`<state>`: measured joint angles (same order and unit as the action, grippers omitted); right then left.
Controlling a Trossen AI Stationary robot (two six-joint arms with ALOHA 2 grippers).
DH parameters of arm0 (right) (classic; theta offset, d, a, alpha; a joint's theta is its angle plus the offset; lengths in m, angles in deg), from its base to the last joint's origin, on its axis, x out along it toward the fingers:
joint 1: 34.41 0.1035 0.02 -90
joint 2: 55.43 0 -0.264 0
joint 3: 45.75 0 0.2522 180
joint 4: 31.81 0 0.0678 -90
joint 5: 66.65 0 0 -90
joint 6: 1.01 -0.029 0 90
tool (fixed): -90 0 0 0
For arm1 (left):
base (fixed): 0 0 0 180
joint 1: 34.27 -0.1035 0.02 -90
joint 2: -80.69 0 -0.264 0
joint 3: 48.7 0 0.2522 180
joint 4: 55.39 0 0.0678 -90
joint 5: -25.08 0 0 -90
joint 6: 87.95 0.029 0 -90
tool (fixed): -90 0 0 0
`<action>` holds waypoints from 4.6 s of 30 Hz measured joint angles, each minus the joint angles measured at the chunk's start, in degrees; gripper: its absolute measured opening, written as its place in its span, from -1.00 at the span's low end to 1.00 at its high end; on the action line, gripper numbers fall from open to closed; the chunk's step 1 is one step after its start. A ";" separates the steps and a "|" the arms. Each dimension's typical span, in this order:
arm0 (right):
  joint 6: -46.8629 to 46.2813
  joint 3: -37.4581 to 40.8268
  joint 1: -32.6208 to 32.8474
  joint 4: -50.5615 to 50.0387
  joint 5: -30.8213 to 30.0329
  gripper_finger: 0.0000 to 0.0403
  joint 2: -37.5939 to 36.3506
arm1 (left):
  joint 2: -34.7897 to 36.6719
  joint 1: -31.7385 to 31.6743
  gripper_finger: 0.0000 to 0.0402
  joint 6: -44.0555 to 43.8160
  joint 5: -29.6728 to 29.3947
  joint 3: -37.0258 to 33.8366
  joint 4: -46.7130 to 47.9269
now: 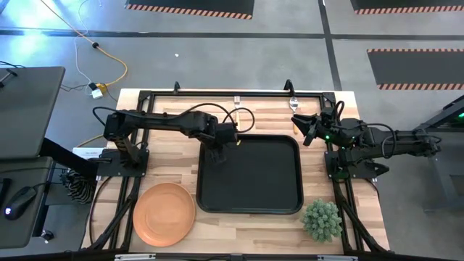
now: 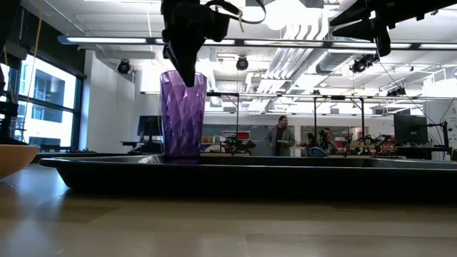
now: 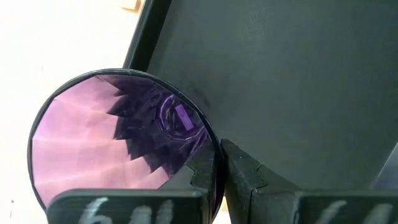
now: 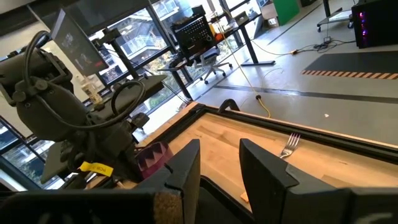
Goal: Pick and place plate/cup/fork/spoon on tray
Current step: Put the purple cup on the black tray, then put the orange spoon on the right side of the black serving tray
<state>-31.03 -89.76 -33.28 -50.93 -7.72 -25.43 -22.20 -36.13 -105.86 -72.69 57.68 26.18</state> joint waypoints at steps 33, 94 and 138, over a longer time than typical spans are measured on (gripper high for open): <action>0.00 0.01 0.00 0.00 0.00 -0.49 0.01 | 0.00 0.42 -0.57 0.15 4.72 0.00 0.00; 4.15 -34.70 -16.52 -35.95 0.74 -0.49 16.62 | 31.40 -3.02 -0.42 4.58 -8.07 -7.93 -1.81; 1.92 -38.29 -44.11 -55.73 26.97 0.05 57.05 | 44.09 -9.42 -0.42 6.10 -9.51 -23.30 -15.28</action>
<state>-29.11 -128.04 -77.39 -106.66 19.25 31.61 21.88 -45.55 -99.76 -82.20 34.38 10.90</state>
